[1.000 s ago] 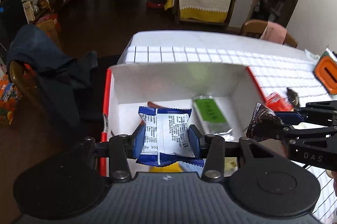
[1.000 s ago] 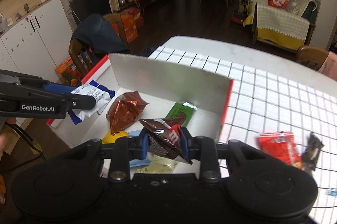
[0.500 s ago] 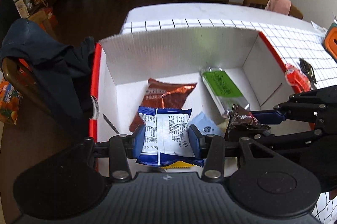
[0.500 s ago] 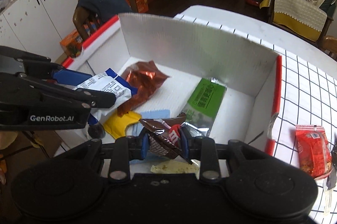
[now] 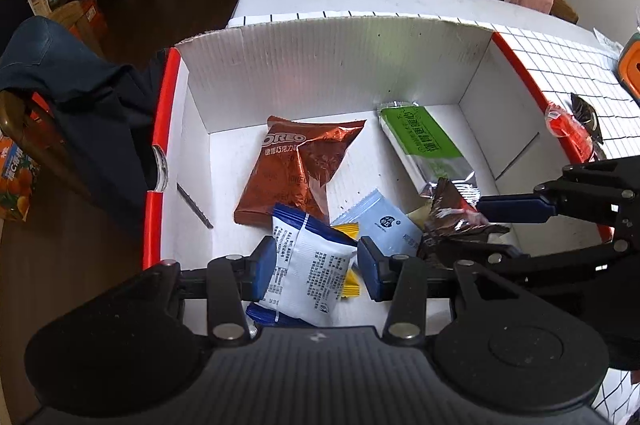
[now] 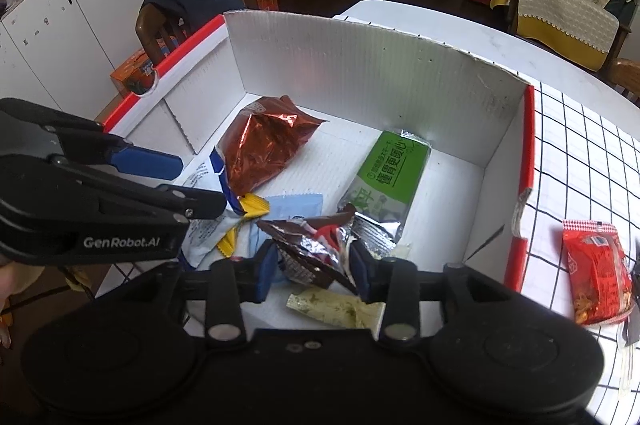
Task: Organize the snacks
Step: 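Withdraw both tools from the box toward the remaining snacks, then lower the left tool onto the small blue wrapped candy and close it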
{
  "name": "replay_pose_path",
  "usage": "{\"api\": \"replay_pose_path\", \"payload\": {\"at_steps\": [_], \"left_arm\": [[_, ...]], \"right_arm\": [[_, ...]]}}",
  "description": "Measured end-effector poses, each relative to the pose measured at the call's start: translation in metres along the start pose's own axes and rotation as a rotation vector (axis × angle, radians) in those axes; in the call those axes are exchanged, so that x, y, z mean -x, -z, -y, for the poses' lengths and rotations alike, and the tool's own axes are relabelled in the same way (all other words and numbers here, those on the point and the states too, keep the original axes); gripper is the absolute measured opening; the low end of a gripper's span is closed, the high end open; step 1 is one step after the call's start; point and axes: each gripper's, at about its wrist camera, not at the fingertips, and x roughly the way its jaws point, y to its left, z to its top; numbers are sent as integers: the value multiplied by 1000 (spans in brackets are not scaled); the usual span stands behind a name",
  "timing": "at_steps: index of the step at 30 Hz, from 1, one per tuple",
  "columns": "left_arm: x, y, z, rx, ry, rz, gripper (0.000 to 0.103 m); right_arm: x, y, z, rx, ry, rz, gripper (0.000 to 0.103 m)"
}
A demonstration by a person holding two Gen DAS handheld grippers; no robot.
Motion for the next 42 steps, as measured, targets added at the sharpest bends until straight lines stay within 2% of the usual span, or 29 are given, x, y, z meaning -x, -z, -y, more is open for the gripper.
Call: {"api": "replay_pose_path", "payload": {"at_steps": [2,6,9,14,17,19,24,31,38,42], "left_arm": [[4,-1,1,0,4,5,44],[16,0,3,-7,14,29,52],[25,1,5,-9,29,44,54],[44,1,15,-39,48,100,64],[55,0,25,-59,62,130,68],[64,-2,32,-70,74,155,75],[79,-5,54,-109,102,205,78],[89,-8,98,-144,130,261,84],[89,-16,162,-175,195,274,85],[79,-20,211,-254,237,259,86]], "right_arm": [[6,1,1,-12,-2,11,45],[20,3,5,-47,-13,44,56],[32,5,8,-69,-20,70,60],[56,11,12,-97,-29,112,69],[72,16,17,-117,-21,138,77],[83,20,22,-132,-14,155,83],[108,30,40,-166,23,200,91],[136,53,79,-225,114,233,98],[162,85,131,-260,117,254,100],[176,111,165,-266,132,242,100]]}}
